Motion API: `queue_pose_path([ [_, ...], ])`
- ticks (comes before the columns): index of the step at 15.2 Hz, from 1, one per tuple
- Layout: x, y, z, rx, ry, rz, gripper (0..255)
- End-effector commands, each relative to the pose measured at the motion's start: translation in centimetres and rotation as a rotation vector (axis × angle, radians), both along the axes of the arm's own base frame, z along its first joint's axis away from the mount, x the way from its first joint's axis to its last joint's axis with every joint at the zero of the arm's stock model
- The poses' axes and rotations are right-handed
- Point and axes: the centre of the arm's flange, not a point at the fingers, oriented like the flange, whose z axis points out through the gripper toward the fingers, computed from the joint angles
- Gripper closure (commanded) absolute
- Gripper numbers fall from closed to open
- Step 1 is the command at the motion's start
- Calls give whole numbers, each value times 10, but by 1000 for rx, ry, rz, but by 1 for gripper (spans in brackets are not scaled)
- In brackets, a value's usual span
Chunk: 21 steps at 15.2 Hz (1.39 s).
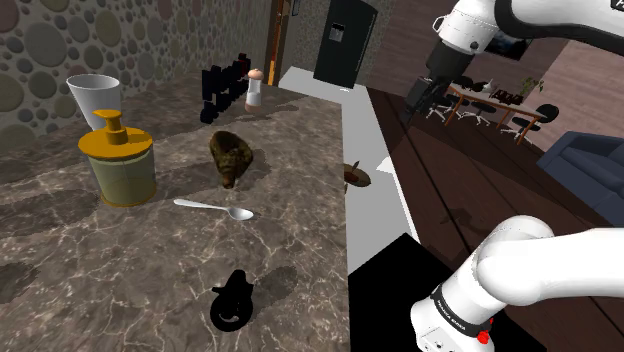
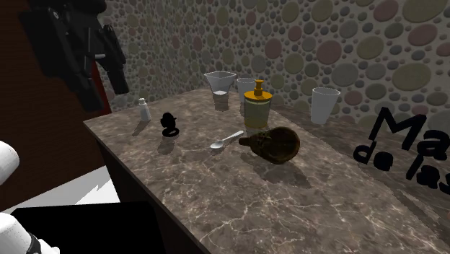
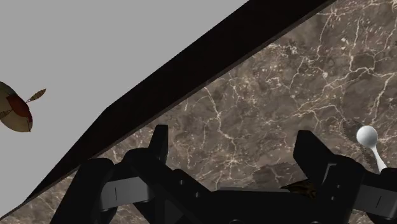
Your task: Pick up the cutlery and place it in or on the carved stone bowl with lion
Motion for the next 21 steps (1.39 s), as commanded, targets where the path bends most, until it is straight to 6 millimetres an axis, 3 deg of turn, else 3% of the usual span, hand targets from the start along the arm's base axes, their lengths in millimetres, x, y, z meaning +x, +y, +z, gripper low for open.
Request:
queue_pose_path([
  [1,0,0,0,0,0,0,0],
  [11,69,71,-75,57,-3,124,0],
  [21,129,153,-146,114,-7,248,0],
])
